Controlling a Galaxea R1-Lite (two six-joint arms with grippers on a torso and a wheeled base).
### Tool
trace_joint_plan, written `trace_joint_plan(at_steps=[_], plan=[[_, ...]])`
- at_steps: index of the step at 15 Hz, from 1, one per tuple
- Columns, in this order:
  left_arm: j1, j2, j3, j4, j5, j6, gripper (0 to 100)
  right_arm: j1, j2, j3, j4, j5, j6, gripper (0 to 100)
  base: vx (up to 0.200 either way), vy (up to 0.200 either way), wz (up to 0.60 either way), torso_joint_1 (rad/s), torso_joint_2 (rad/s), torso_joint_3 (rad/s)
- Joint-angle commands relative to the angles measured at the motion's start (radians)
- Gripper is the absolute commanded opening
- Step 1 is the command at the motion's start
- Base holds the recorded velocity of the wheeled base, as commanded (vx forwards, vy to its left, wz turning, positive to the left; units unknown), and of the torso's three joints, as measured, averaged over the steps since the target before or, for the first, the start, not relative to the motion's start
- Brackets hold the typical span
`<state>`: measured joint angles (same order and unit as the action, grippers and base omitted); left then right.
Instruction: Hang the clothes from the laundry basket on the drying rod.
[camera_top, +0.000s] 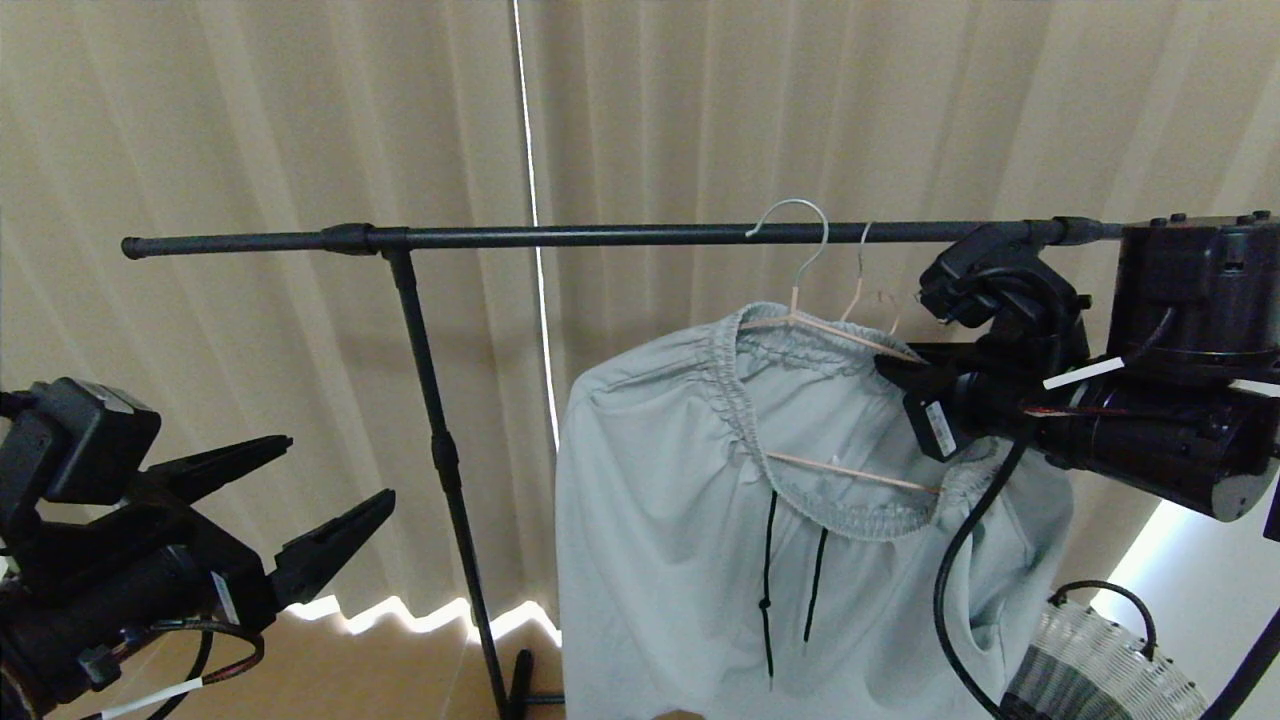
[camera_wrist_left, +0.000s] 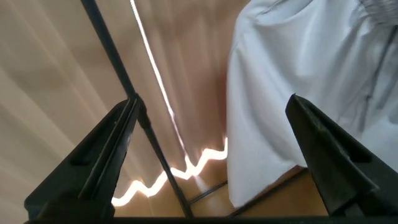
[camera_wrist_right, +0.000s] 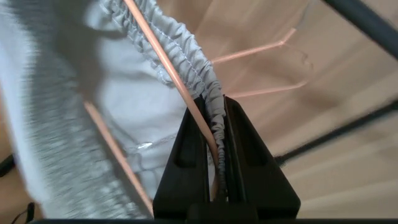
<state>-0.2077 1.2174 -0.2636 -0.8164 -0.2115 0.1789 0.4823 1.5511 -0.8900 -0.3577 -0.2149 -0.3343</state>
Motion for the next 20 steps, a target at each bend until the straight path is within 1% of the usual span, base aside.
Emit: trace_joint_plan(at_steps=[1, 2, 5, 8, 10, 12, 14, 15, 16, 18, 20], plan=[[-0.001, -0.001, 0.001, -0.001, 0.0, 0.001, 100, 0.001, -0.003, 0.002, -0.001, 0.0, 0.0, 0, 0.2, 0.0, 0.0, 0.017, 0.01, -0.007], [-0.002, -0.001, 0.001, -0.001, 0.0, -0.001, 100, 0.001, -0.003, 0.003, 0.0, 0.0, 0.001, 0, 0.0, 0.0, 0.0, 0.0, 0.0, 0.0], [-0.004, 0.002, 0.003, -0.001, 0.0, 0.001, 100, 0.002, 0.006, 0.006, 0.0, 0.0, 0.046, 0, 0.0, 0.0, 0.0, 0.0, 0.0, 0.0], [-0.004, 0.001, 0.003, -0.001, 0.0, 0.001, 100, 0.001, 0.018, -0.006, 0.0, -0.001, 0.049, 0, 0.0, 0.0, 0.0, 0.0, 0.0, 0.0], [-0.004, 0.001, 0.003, -0.001, 0.0, 0.01, 100, -0.014, 0.029, -0.017, -0.006, -0.031, 0.049, 0, 0.0, 0.0, 0.0, 0.0, 0.0, 0.0], [-0.002, -0.003, 0.007, -0.001, 0.0, 0.04, 100, -0.031, 0.047, -0.05, -0.009, -0.047, 0.05, 0, 0.0, 0.0, 0.0, 0.0, 0.0, 0.0], [-0.002, -0.012, 0.011, -0.001, 0.0, 0.051, 100, -0.036, 0.086, -0.081, -0.007, -0.077, 0.05, 0, 0.0, 0.0, 0.0, 0.0, 0.0, 0.0], [-0.004, -0.019, 0.014, -0.001, 0.0, 0.053, 100, -0.034, 0.136, -0.102, -0.009, -0.115, 0.049, 0, 0.0, 0.0, 0.0, 0.0, 0.0, 0.0], [-0.004, -0.024, 0.015, -0.001, 0.0, 0.053, 100, -0.034, 0.17, -0.122, -0.012, -0.132, 0.049, 0, 0.0, 0.0, 0.0, 0.0, 0.0, 0.0], [-0.004, -0.027, 0.015, -0.001, 0.0, 0.053, 100, -0.036, 0.224, -0.184, -0.003, -0.153, 0.049, 0, 0.0, 0.0, 0.0, 0.0, 0.0, 0.0], [-0.002, -0.035, 0.014, -0.001, 0.0, 0.053, 100, -0.053, 0.254, -0.207, 0.0, -0.162, 0.047, 0, 0.0, 0.0, 0.0, 0.0, 0.0, 0.0]])
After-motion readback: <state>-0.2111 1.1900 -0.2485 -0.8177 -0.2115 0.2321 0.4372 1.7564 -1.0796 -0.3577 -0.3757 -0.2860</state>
